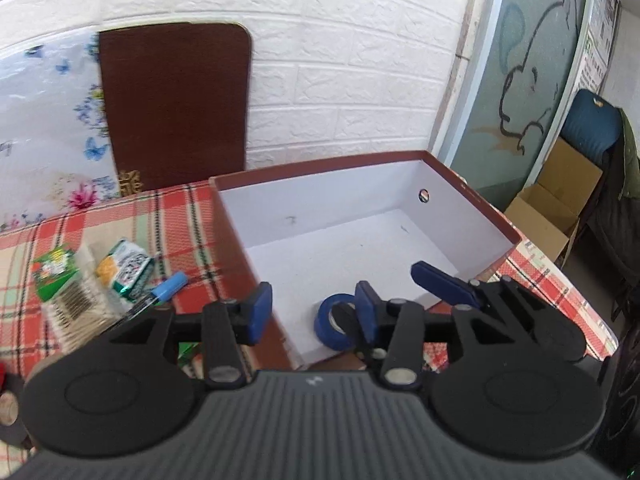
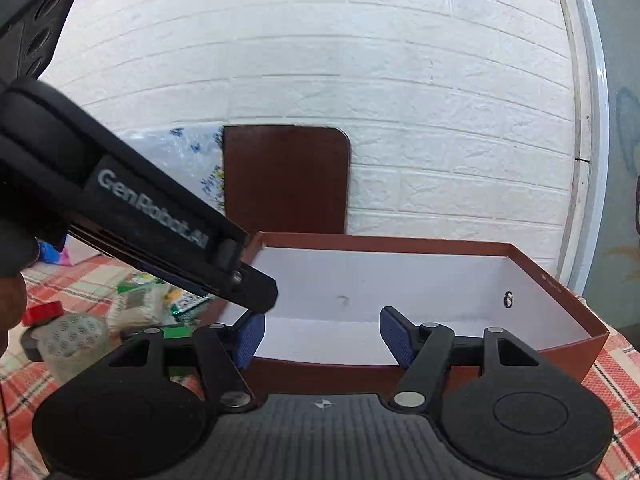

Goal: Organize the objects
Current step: 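Withdraw the left tool from the box back over the table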

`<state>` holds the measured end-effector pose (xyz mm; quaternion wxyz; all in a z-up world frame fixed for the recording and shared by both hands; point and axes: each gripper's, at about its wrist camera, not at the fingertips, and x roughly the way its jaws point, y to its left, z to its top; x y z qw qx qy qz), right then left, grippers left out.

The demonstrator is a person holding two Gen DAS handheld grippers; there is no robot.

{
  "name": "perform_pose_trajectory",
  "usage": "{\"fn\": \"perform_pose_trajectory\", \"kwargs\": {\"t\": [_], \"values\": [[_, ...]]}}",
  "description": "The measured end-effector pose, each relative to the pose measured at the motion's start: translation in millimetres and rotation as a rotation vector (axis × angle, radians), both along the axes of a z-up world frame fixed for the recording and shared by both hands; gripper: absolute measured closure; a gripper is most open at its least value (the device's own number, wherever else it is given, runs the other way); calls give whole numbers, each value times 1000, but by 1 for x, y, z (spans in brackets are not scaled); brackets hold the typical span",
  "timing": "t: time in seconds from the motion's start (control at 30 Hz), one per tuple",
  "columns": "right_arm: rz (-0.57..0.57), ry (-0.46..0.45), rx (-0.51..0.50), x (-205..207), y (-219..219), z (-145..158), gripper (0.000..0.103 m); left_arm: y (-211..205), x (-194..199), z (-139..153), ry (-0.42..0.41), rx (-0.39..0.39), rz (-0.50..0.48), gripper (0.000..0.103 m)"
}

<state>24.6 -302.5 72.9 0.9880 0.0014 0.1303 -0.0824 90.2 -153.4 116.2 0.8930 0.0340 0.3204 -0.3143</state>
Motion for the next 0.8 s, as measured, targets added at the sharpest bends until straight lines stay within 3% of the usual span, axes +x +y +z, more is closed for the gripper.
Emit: {"fn": "perform_pose_trajectory", "kwargs": {"t": [0.1, 0.23, 0.5, 0.6, 0.8], "values": [[14, -24, -1, -9, 12, 0, 39, 32, -11, -1, -7, -3, 43, 52], [53, -18, -1, -17, 33, -1, 39, 77, -20, -17, 34, 49, 133, 52], [147, 105, 8, -14, 88, -24, 43, 153, -27, -46, 92, 100, 301, 52], [119, 101, 46, -19, 86, -11, 43, 163, -30, -48, 90, 104, 321, 52], [-42, 82, 211, -40, 51, 21, 39, 154, -41, -43, 38, 105, 286, 47]]}}
